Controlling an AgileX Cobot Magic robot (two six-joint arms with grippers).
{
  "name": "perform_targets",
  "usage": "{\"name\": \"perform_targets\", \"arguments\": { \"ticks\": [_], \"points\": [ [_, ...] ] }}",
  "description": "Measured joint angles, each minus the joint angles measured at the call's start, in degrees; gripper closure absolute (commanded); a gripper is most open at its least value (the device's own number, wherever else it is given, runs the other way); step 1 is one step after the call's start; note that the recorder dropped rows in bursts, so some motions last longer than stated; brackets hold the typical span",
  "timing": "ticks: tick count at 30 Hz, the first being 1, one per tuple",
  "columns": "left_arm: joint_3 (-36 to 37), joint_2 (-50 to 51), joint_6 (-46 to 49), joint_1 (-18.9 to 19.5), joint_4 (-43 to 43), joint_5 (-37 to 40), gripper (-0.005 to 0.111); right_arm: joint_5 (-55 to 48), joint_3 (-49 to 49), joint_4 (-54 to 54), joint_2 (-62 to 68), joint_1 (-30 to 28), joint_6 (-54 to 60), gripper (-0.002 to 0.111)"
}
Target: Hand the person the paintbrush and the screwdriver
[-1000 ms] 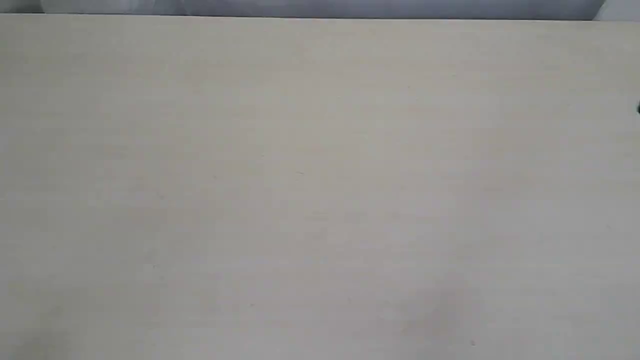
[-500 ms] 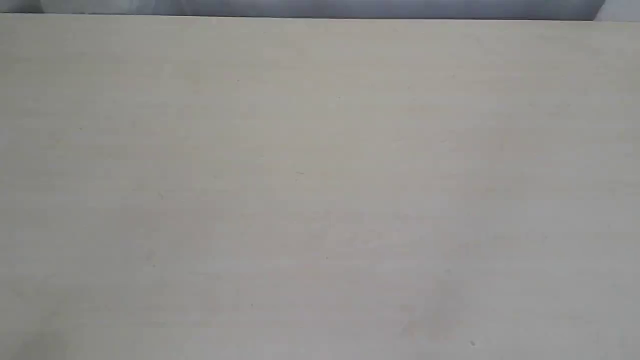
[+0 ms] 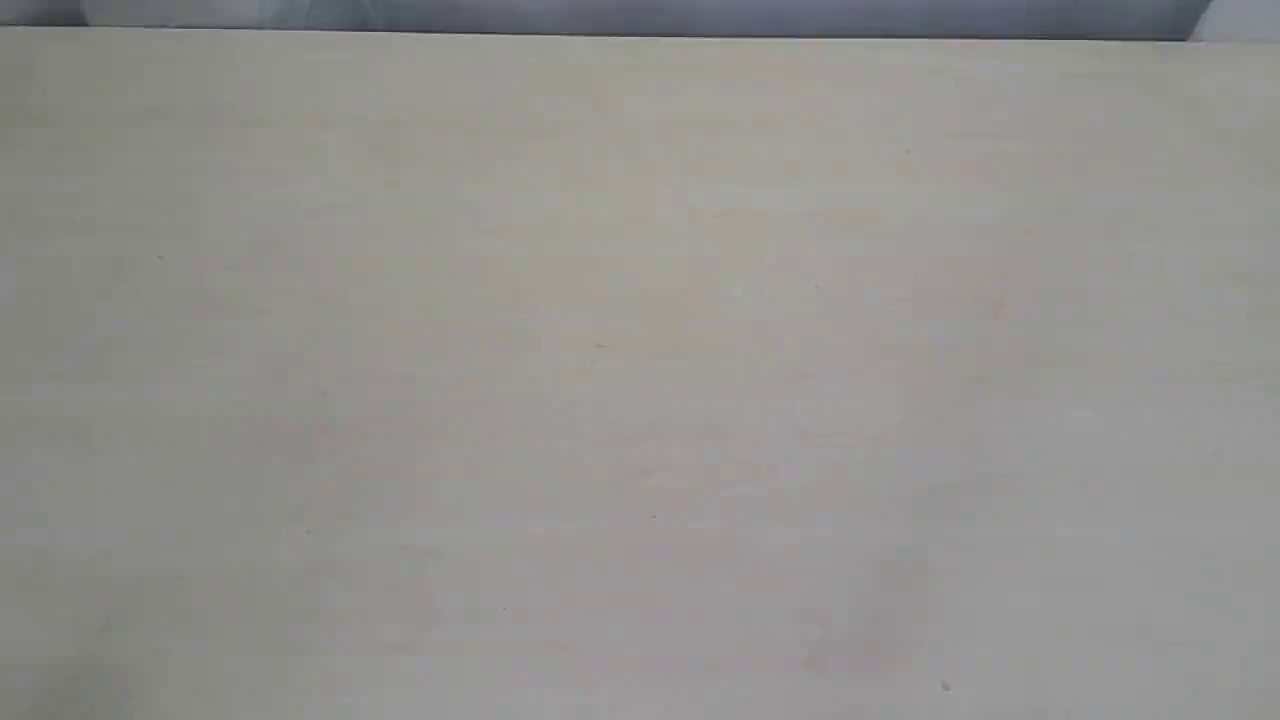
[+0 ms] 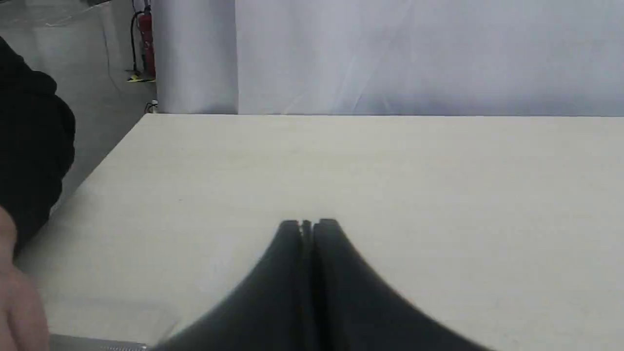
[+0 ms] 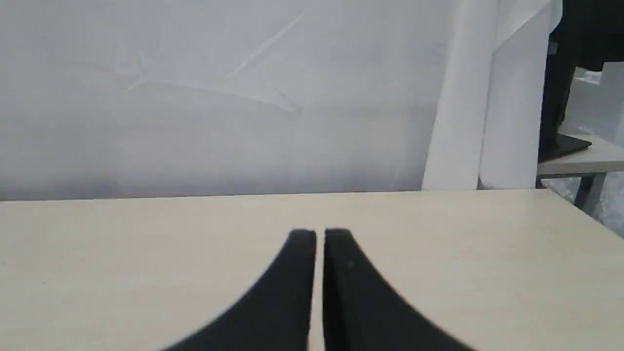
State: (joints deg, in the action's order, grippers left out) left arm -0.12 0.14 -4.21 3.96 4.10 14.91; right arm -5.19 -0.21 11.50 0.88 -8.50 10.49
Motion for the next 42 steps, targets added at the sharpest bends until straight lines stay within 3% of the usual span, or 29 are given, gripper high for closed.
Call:
{"name": "perform_targets", "arguments": {
  "ticks": [6, 15, 37, 42],
  "points": [
    [0.0, 0.0, 0.0, 0.0, 0.0, 0.0, 0.107, 0.3, 0.0, -0.21, 0.0, 0.0, 0.52, 0.104],
    [0.0, 0.0, 0.0, 0.0, 0.0, 0.0, 0.107, 1.28, 0.0, -12.42, 0.0, 0.0, -11.66, 0.104],
    [0.0, 0.0, 0.0, 0.0, 0.0, 0.0, 0.107, 1.24, 0.0, -14.31, 0.0, 0.0, -12.68, 0.104],
    [0.0, 0.0, 0.0, 0.0, 0.0, 0.0, 0.107, 1.14, 0.0, -14.09, 0.0, 2.48, -12.68, 0.104]
  ]
}}
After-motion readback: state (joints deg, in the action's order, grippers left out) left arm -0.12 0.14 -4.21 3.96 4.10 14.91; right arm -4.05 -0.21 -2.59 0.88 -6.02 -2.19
